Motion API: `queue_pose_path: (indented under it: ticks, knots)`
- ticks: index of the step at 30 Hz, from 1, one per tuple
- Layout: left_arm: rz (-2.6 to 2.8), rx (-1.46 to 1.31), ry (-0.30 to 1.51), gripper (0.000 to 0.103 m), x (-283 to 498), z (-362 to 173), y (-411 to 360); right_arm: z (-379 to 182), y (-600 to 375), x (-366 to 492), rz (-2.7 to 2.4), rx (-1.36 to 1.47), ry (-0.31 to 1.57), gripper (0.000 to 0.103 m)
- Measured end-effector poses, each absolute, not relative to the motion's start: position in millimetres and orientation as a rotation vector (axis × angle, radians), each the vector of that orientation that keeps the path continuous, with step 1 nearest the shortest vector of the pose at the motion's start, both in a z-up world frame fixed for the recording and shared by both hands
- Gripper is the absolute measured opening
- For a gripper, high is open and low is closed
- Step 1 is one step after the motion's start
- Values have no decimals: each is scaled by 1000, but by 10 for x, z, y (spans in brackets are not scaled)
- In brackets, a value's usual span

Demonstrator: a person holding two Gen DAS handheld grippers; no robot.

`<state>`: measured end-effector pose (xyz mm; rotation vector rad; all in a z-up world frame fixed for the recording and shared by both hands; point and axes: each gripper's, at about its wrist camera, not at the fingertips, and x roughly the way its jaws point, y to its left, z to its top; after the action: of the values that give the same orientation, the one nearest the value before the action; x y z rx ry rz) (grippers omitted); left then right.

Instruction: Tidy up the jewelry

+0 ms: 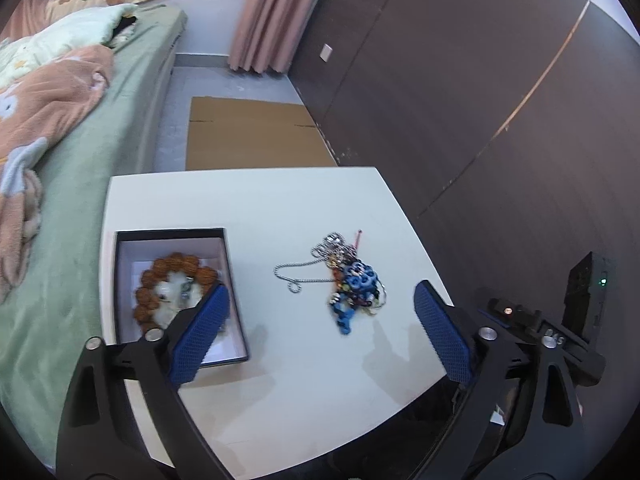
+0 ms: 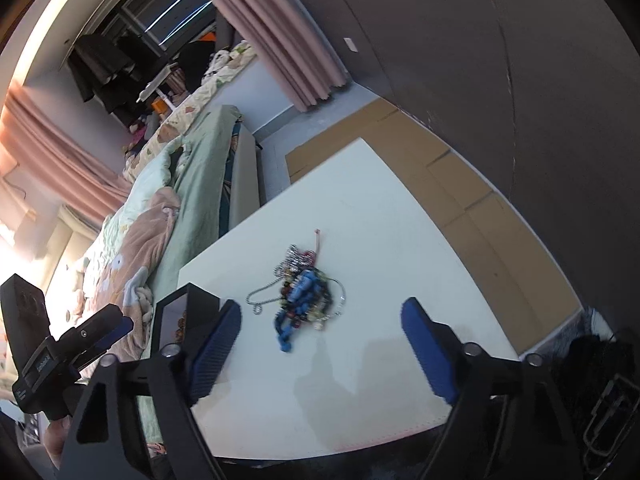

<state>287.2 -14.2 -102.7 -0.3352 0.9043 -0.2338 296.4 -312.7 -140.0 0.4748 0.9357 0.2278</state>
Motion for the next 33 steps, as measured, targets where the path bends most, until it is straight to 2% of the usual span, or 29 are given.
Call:
queue_pose_path:
  ticks: [2, 7, 13, 16, 19, 24, 33]
  knots:
    - [-249, -334, 924, 82, 2921, -1069, -222, -1520, -3186, 2967, 220, 500, 944, 72]
    - [-282, -327, 983, 62, 3066, -1212, -421, -1747, -3293, 2968, 209, 552, 958, 63]
    - [-292, -348, 1057, 47, 3266, -1448, -588, -1835, -3351, 2980, 226, 590, 962, 61]
    - [-298, -364, 1087, 41, 3367, -1568, -659, -1876, -3357, 2993, 227, 606, 968, 61]
    - [-298, -389, 1114, 38, 3463, -1680, -730, -1921, -3352, 3018, 241, 619, 987, 55]
    - [-280, -411, 1150, 31, 3591, -1832, -825, -1945, -3355, 3035, 250, 628, 994, 52]
    - [-246, -373, 1186, 29, 3678, -2029, -983, -2076, -3455, 3075, 214, 678, 1034, 50]
